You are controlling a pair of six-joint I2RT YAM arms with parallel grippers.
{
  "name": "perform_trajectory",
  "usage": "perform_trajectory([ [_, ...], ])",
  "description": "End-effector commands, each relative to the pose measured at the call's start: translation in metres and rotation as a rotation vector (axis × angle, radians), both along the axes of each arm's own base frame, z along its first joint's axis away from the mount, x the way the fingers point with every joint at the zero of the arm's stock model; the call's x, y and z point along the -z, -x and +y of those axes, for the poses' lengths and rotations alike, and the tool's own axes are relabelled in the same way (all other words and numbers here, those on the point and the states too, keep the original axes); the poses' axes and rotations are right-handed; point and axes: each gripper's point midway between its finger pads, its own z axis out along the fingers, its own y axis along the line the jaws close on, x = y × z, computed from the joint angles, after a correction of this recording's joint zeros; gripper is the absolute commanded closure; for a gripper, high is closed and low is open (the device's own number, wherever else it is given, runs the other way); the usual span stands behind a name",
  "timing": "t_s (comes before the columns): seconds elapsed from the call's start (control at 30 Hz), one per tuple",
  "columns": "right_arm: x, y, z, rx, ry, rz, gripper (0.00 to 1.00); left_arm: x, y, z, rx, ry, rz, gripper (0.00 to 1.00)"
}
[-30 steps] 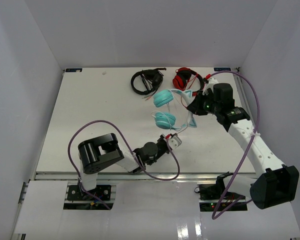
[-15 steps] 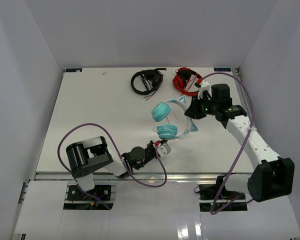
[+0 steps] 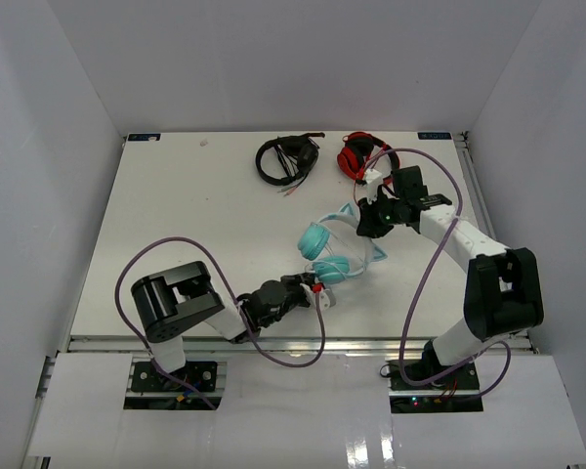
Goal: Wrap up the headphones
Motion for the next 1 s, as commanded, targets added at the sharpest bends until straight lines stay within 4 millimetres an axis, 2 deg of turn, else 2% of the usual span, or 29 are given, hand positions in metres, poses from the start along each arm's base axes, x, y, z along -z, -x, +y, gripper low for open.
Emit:
perform_trajectory([
  [0.0, -0.006, -0.04, 0.003, -0.068, 0.032, -0.149, 0.92, 0.023, -0.035, 0.026, -0.097, -0.177, -0.038, 0.96],
  [0.1, 0.006, -0.054, 0.006, -0.079, 0.053, -0.161, 0.92, 0.034, -0.048, 0.031, -0.114, -0.245, -0.042, 0.9],
  [0.23, 0.032, -0.067, 0.007, -0.071, 0.103, -0.145, 0.92, 0.042, -0.057, 0.032, -0.12, -0.278, -0.018, 0.84],
  [0.3, 0.042, -0.072, 0.005, -0.062, 0.132, -0.151, 0.92, 0.045, -0.055, 0.035, -0.122, -0.294, -0.001, 0.71],
  [0.4, 0.048, -0.074, 0.005, -0.06, 0.144, -0.152, 0.92, 0.047, -0.048, 0.043, -0.139, -0.303, 0.075, 0.41],
  [0.47, 0.051, -0.075, 0.005, -0.057, 0.151, -0.151, 0.92, 0.038, -0.045, 0.047, -0.158, -0.28, 0.094, 0.33],
  [0.53, 0.054, -0.076, 0.004, -0.05, 0.161, -0.155, 0.92, 0.038, -0.035, 0.054, -0.159, -0.286, 0.157, 0.23],
  [0.6, 0.055, -0.078, 0.004, -0.045, 0.169, -0.16, 0.92, 0.039, -0.026, 0.061, -0.159, -0.295, 0.215, 0.22],
  [0.7, 0.051, -0.081, 0.001, -0.029, 0.205, -0.187, 0.92, 0.01, -0.008, 0.06, -0.123, -0.24, 0.27, 0.21],
  [0.77, 0.047, -0.085, 0.0, -0.012, 0.222, -0.208, 0.9, -0.001, 0.006, 0.065, -0.116, -0.23, 0.314, 0.21],
  [0.8, 0.044, -0.087, -0.001, -0.001, 0.231, -0.219, 0.88, -0.007, 0.012, 0.071, -0.125, -0.218, 0.347, 0.2],
  [0.9, 0.036, -0.088, 0.0, 0.009, 0.239, -0.237, 0.71, -0.052, 0.023, 0.078, -0.145, -0.091, 0.394, 0.18],
  [0.93, 0.033, -0.087, 0.0, 0.011, 0.242, -0.239, 0.57, -0.057, 0.028, 0.085, -0.18, -0.06, 0.443, 0.17],
  [0.97, 0.03, -0.087, -0.001, 0.018, 0.248, -0.24, 0.37, -0.065, 0.032, 0.089, -0.207, -0.015, 0.485, 0.16],
])
